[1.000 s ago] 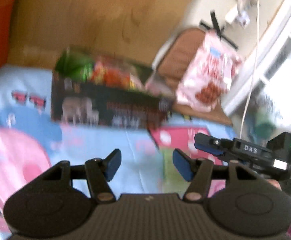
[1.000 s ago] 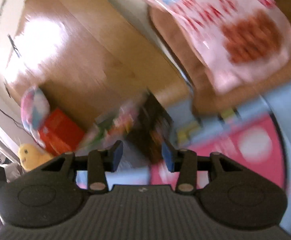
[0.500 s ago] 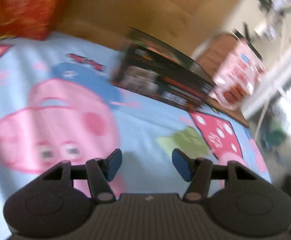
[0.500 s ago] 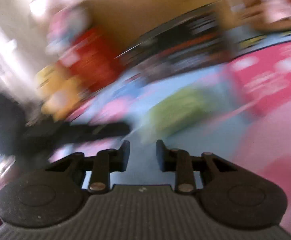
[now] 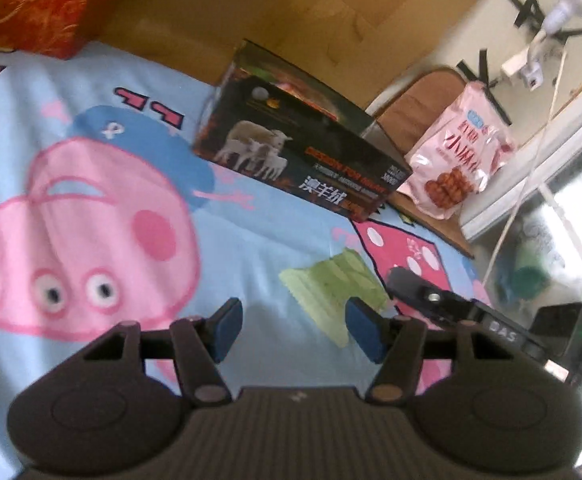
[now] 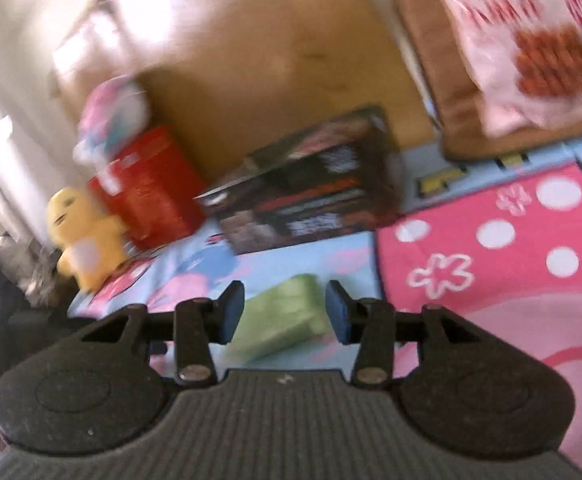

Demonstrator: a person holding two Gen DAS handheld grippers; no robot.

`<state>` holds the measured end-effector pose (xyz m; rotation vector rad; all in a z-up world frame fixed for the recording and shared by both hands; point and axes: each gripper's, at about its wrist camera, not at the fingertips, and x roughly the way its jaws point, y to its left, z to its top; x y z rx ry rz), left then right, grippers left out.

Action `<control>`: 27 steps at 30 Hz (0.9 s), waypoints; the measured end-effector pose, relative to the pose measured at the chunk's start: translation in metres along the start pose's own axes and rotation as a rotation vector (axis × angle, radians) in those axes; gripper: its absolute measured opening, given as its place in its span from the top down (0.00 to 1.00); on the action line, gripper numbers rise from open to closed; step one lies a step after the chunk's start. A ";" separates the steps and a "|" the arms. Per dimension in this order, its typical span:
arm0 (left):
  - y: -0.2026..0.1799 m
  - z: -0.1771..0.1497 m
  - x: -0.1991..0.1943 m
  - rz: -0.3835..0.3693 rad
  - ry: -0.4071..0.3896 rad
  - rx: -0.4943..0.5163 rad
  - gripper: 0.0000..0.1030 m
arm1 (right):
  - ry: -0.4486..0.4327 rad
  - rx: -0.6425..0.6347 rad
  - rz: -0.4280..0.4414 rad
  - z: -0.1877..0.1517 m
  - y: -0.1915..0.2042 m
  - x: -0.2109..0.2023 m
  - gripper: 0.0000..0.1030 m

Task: Organize snacks
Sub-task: 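Grasp the pale green packet on the bed with the left tool, then carry the pale green packet into the black tin and open the left tool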

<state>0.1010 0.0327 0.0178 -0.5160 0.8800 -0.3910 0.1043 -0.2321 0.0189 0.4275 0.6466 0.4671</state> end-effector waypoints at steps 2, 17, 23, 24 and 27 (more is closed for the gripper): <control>-0.002 0.000 0.008 -0.008 0.017 -0.010 0.45 | 0.039 0.029 0.013 -0.002 -0.008 0.005 0.57; -0.009 -0.014 -0.027 -0.002 -0.033 0.088 0.77 | 0.099 -0.111 0.104 -0.033 0.041 -0.016 0.81; -0.023 0.032 -0.039 0.011 -0.118 0.151 0.77 | 0.014 -0.173 0.118 -0.002 0.064 -0.007 0.81; -0.027 0.043 -0.039 0.020 -0.136 0.174 0.77 | -0.005 -0.190 0.116 0.006 0.068 -0.004 0.81; -0.035 0.077 -0.029 0.047 -0.158 0.220 0.77 | -0.061 -0.223 0.105 0.033 0.075 0.011 0.81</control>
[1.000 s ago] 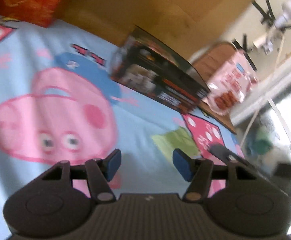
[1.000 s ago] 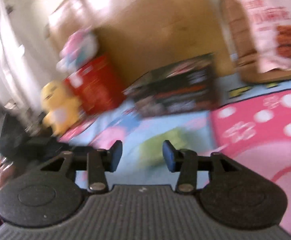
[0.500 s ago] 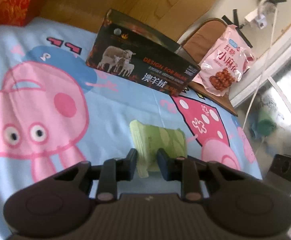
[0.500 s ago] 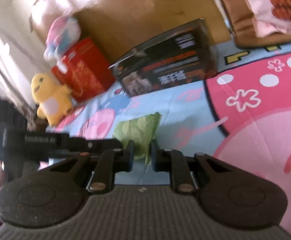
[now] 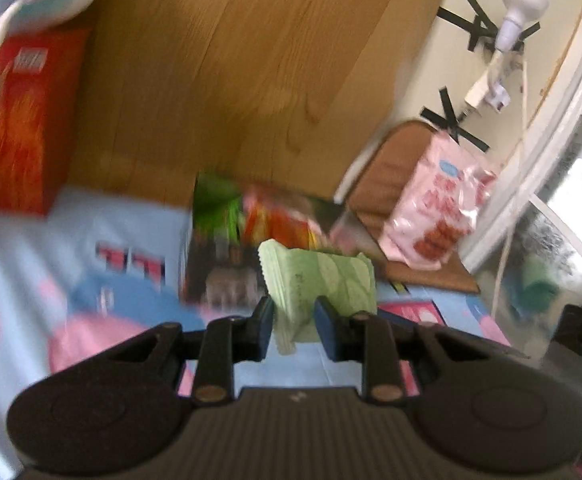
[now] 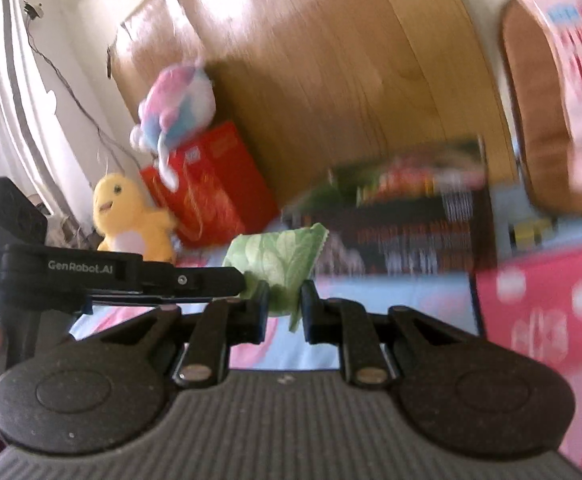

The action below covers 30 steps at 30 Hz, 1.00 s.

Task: Organize snacks

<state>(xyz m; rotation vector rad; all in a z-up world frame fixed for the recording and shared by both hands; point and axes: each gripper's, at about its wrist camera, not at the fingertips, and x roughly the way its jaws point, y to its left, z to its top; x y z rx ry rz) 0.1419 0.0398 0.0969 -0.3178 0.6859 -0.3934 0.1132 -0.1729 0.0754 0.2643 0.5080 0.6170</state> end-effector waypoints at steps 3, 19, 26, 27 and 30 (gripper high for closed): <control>-0.001 0.029 0.025 0.034 0.004 0.043 0.77 | -0.030 -0.021 -0.043 0.026 -0.007 0.024 0.81; -0.011 0.023 0.048 0.191 -0.035 0.116 0.69 | -0.112 0.042 -0.212 0.029 -0.036 0.033 0.73; -0.036 -0.025 0.013 0.245 -0.036 0.160 0.60 | -0.095 0.067 -0.236 -0.014 -0.008 -0.008 0.66; -0.038 -0.032 0.009 0.245 -0.026 0.159 0.60 | -0.085 0.085 -0.238 -0.021 -0.006 -0.013 0.61; -0.044 -0.053 0.000 0.258 -0.009 0.161 0.58 | -0.071 0.129 -0.248 -0.035 0.001 -0.025 0.60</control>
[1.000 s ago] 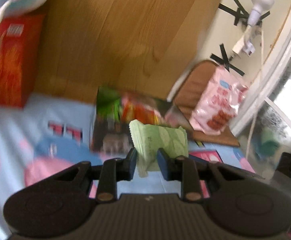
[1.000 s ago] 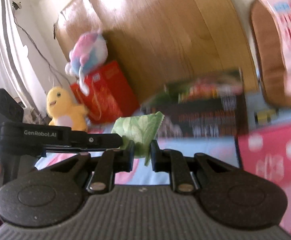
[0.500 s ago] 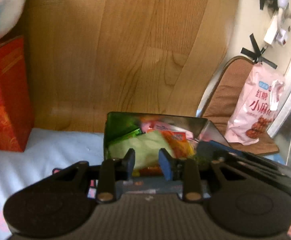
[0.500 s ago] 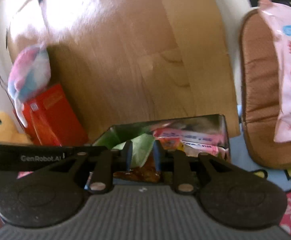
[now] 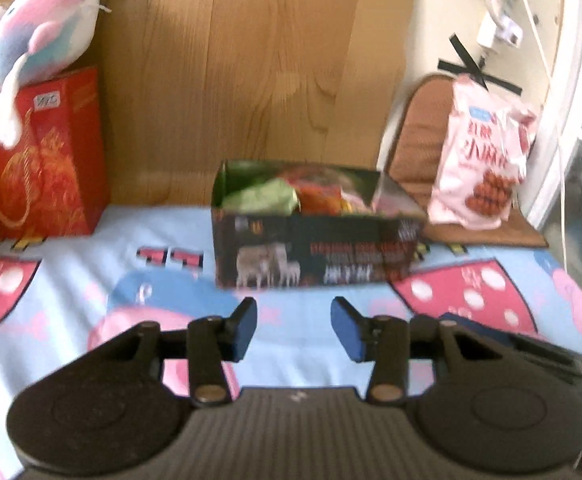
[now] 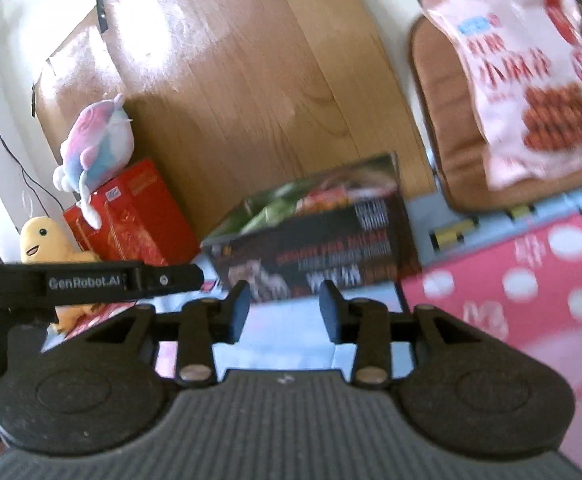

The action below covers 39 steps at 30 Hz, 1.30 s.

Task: Organize snacks

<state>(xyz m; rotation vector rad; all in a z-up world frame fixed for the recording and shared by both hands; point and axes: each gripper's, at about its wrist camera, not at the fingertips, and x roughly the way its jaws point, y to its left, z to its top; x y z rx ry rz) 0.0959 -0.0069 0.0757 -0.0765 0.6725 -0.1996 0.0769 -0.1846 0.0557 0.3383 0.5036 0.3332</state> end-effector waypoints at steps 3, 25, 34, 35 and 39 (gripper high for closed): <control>-0.004 -0.019 -0.011 0.018 0.004 0.010 0.56 | 0.006 0.017 -0.011 -0.010 0.003 -0.014 0.60; -0.010 -0.079 -0.073 0.135 -0.055 -0.028 0.37 | -0.038 -0.039 -0.011 -0.050 0.038 -0.088 0.54; -0.022 -0.090 -0.087 0.155 -0.056 0.007 0.28 | -0.040 -0.030 0.001 -0.056 0.043 -0.100 0.48; -0.023 -0.091 -0.089 0.162 -0.063 0.010 0.13 | -0.041 -0.031 0.001 -0.056 0.044 -0.102 0.47; -0.029 -0.093 -0.097 0.182 -0.095 0.023 0.05 | -0.057 -0.033 0.001 -0.056 0.045 -0.108 0.46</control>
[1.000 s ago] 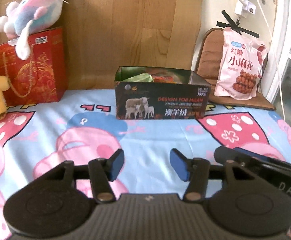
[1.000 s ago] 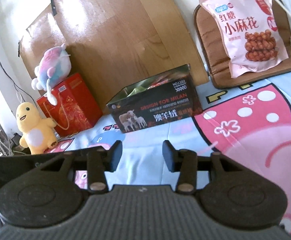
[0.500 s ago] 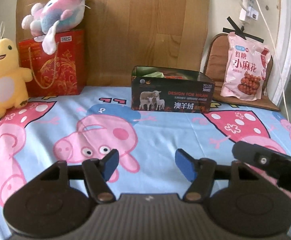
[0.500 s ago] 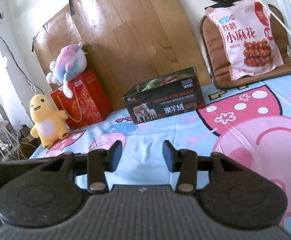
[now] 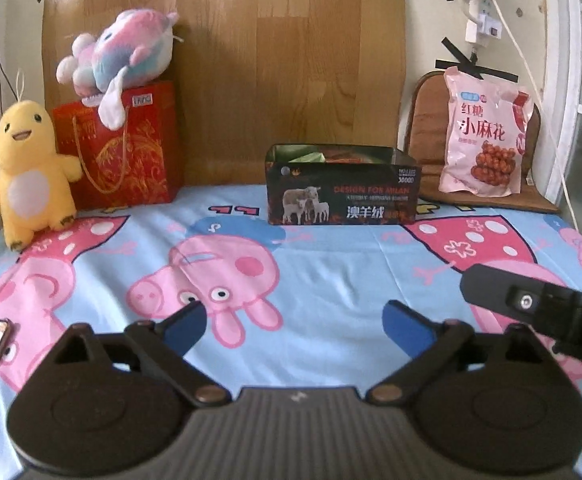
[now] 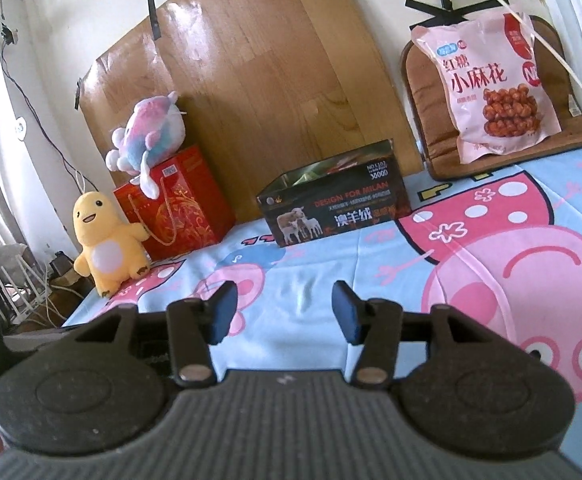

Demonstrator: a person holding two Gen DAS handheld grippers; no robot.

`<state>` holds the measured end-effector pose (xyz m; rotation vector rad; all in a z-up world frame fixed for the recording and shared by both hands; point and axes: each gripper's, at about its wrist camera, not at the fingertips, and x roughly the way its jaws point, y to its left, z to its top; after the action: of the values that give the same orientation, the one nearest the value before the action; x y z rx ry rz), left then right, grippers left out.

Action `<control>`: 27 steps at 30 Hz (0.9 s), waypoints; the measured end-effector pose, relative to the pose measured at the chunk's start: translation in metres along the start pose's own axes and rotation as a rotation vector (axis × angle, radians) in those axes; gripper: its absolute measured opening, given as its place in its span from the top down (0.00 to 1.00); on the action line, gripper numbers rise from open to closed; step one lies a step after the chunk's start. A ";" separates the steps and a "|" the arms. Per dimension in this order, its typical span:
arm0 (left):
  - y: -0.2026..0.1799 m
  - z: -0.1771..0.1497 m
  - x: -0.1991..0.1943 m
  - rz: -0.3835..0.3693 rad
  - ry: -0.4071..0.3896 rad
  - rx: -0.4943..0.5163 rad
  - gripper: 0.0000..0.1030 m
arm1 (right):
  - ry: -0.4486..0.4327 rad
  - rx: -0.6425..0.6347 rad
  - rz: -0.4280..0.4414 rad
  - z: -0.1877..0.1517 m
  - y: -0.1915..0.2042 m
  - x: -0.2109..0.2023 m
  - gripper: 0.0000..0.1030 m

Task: Organize snacks

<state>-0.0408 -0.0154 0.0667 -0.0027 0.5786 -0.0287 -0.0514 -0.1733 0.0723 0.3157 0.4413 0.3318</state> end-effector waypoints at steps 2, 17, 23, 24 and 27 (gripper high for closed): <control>-0.001 0.001 -0.002 0.004 -0.002 0.000 0.03 | -0.007 0.001 -0.002 0.000 0.000 -0.003 0.45; -0.005 -0.001 -0.005 0.051 0.025 0.007 0.00 | -0.033 0.047 -0.020 -0.002 -0.008 -0.012 0.33; -0.005 -0.005 -0.003 0.038 0.046 0.000 0.00 | -0.035 0.048 -0.040 -0.004 -0.008 -0.014 0.29; -0.005 -0.005 -0.003 0.042 0.047 -0.002 0.00 | -0.037 0.048 -0.040 -0.004 -0.008 -0.015 0.29; -0.004 -0.005 -0.005 0.059 0.038 -0.009 0.00 | -0.039 0.044 -0.036 -0.003 -0.007 -0.016 0.29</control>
<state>-0.0476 -0.0194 0.0655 0.0067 0.6169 0.0312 -0.0649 -0.1847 0.0731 0.3561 0.4163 0.2802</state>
